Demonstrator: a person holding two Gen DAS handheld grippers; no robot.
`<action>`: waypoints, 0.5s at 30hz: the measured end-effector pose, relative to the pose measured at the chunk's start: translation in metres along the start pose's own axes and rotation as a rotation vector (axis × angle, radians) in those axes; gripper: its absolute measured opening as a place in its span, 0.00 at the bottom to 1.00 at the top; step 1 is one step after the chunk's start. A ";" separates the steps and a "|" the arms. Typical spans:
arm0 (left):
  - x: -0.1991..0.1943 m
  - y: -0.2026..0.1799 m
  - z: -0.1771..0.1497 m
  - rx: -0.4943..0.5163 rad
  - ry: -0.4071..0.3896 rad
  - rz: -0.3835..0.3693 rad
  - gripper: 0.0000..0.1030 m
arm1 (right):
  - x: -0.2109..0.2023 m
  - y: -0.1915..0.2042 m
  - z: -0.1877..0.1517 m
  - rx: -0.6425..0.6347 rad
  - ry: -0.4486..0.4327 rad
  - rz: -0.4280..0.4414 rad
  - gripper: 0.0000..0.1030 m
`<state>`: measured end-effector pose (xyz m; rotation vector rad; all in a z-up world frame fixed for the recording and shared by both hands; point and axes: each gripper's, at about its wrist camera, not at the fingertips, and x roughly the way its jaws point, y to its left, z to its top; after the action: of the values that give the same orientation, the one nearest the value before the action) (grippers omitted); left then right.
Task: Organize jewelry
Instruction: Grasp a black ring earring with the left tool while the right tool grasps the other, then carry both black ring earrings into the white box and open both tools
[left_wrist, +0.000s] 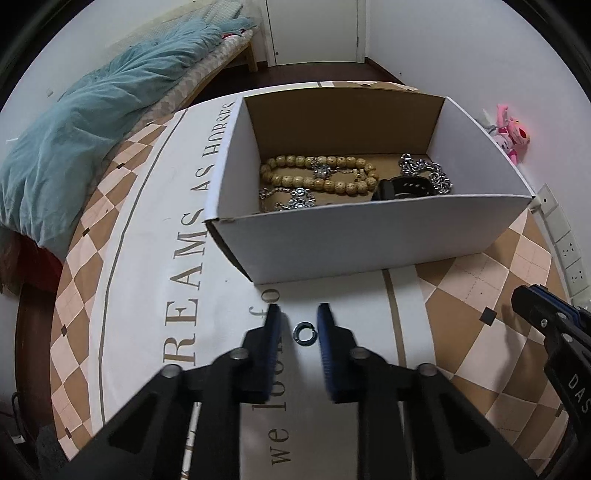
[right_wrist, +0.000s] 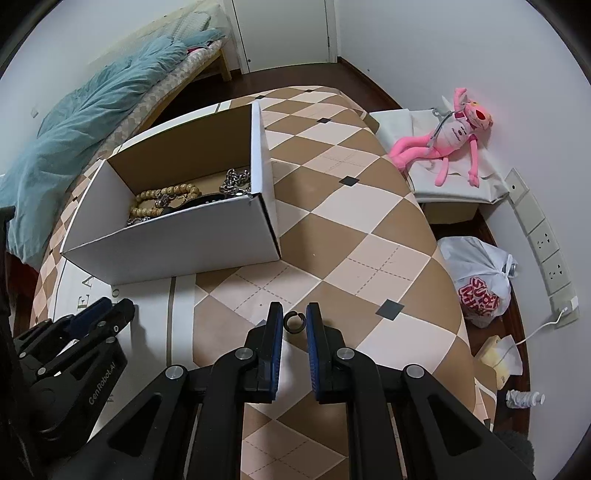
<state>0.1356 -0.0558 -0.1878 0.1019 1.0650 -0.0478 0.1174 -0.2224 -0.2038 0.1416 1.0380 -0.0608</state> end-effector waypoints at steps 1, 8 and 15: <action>0.000 0.000 -0.001 0.000 -0.002 -0.001 0.09 | -0.001 -0.001 0.000 0.002 -0.003 0.000 0.13; -0.010 0.003 -0.005 -0.014 -0.012 -0.028 0.09 | -0.010 -0.003 0.004 0.014 -0.023 0.017 0.13; -0.051 0.009 0.010 -0.044 -0.062 -0.105 0.09 | -0.038 0.000 0.018 0.020 -0.063 0.079 0.13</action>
<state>0.1206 -0.0485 -0.1381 0.0052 1.0083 -0.1216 0.1133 -0.2260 -0.1627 0.1971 0.9686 -0.0038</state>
